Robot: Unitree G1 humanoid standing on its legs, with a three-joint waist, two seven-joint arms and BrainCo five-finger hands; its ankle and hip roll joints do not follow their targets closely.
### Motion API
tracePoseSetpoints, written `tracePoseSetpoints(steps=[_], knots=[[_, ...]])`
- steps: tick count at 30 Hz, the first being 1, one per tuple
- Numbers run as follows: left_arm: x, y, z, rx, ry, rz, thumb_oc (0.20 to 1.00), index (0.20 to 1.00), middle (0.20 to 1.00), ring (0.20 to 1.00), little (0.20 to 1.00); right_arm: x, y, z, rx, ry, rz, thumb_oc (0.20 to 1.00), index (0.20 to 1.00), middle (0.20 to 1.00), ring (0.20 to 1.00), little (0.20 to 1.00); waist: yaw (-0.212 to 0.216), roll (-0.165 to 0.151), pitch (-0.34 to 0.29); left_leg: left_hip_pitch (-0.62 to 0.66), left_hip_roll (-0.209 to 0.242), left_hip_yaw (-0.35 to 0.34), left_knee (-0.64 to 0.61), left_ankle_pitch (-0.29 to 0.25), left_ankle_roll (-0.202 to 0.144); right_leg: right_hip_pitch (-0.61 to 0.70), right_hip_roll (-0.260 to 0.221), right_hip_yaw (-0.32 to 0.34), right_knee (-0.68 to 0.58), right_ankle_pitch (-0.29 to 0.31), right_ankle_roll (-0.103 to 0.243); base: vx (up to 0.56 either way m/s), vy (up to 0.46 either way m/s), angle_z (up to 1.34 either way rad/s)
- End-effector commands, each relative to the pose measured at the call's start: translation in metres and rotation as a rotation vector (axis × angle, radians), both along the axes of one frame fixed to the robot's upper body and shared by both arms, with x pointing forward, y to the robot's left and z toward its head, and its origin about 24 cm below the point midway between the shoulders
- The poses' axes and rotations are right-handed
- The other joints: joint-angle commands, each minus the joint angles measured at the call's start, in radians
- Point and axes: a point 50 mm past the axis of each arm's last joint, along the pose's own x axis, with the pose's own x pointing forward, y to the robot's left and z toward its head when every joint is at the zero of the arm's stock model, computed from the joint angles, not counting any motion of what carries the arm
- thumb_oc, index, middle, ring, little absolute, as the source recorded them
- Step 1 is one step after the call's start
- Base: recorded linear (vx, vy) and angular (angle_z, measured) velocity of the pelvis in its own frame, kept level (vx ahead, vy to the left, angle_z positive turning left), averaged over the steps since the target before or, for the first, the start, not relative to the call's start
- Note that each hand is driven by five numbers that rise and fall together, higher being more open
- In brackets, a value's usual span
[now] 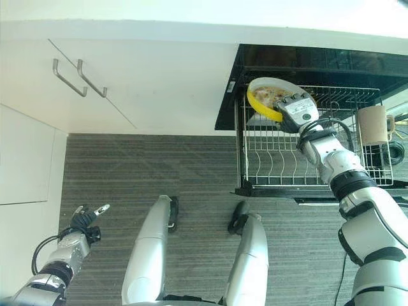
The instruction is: Place the dishes in the dishwasher.
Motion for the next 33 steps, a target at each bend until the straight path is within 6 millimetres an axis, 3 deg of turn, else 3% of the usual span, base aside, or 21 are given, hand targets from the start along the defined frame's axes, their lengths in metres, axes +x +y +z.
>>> tracePoseSetpoints(steps=[1, 7, 15, 24, 28, 29, 30, 33], knots=[[-0.015, 0.006, -0.009, 0.006, 0.033, 0.055, 1.000, 1.000, 1.000, 1.000, 1.000, -0.011, -0.015, -0.030, 0.056, 0.082, -0.056, 0.200, 0.200, 0.200, 0.200, 0.200, 0.013, 0.023, -0.013, 0.032, -0.005, -0.086, -0.145, 0.043, -0.034, 0.024, 0.009, 0.013, 0.074, -0.116, 0.011, 0.01, 0.053, -0.04], [-0.015, 0.009, -0.008, 0.013, 0.040, 0.062, 1.000, 1.000, 1.000, 1.000, 1.000, -0.022, -0.032, -0.046, 0.081, 0.104, -0.091, 0.200, 0.200, 0.200, 0.200, 0.200, 0.002, 0.008, -0.012, 0.039, 0.004, -0.084, -0.136, 0.038, -0.030, 0.033, 0.011, 0.006, 0.076, -0.113, 0.010, 0.03, 0.007, -0.03], [-0.010, 0.010, -0.005, 0.027, 0.039, 0.064, 1.000, 1.000, 1.000, 1.000, 1.000, -0.018, -0.026, -0.045, 0.076, 0.130, -0.078, 0.200, 0.200, 0.200, 0.200, 0.200, 0.003, 0.009, -0.007, 0.017, -0.001, -0.086, -0.125, 0.036, -0.029, 0.014, 0.019, 0.012, 0.080, -0.113, 0.007, 0.00, -0.006, 0.00], [0.004, 0.003, 0.000, 0.030, 0.039, 0.009, 1.000, 1.000, 1.000, 1.000, 1.000, -0.007, -0.015, -0.060, 0.075, 0.386, -0.131, 0.200, 0.200, 0.200, 0.200, 0.200, 0.015, 0.029, -0.002, -0.030, -0.025, -0.093, -0.101, 0.035, -0.022, -0.038, 0.020, 0.029, 0.109, -0.119, -0.003, 0.00, -0.004, 0.02], [0.009, 0.004, 0.005, 0.043, 0.043, -0.010, 1.000, 1.000, 1.000, 1.000, 1.000, -0.003, -0.018, -0.066, 0.183, 0.507, -0.220, 0.200, 0.200, 0.200, 0.200, 0.200, 0.026, 0.031, 0.002, -0.038, -0.034, -0.098, -0.105, 0.039, -0.021, -0.045, 0.023, 0.029, 0.120, -0.125, -0.009, 0.00, -0.048, 0.05], [0.012, 0.004, 0.007, 0.047, 0.042, -0.017, 1.000, 1.000, 1.000, 1.000, 1.000, 0.000, -0.018, -0.066, 0.265, 0.556, -0.257, 0.780, 0.780, 0.780, 0.780, 0.780, 0.029, 0.033, 0.004, -0.043, -0.037, -0.100, -0.102, 0.041, -0.021, -0.051, 0.024, 0.027, 0.125, -0.125, -0.012, 0.00, -0.027, 0.08], [0.012, 0.003, 0.007, 0.047, 0.042, -0.018, 1.000, 1.000, 1.000, 1.000, 1.000, 0.000, -0.018, -0.066, 0.269, 0.564, -0.263, 1.000, 1.000, 1.000, 1.000, 1.000, 0.030, 0.033, 0.005, -0.043, -0.037, -0.100, -0.102, 0.041, -0.021, -0.052, 0.024, 0.027, 0.127, -0.125, -0.013, 0.00, -0.017, 0.13], [0.015, 0.002, 0.009, 0.048, 0.043, -0.030, 1.000, 1.000, 1.000, 1.000, 1.000, -0.002, -0.020, -0.074, 0.314, 0.600, -0.293, 1.000, 1.000, 1.000, 1.000, 1.000, 0.033, 0.037, 0.010, -0.044, -0.043, -0.099, -0.102, 0.043, -0.017, -0.055, 0.023, 0.025, 0.133, -0.125, -0.014, 0.01, 0.001, 0.07]])
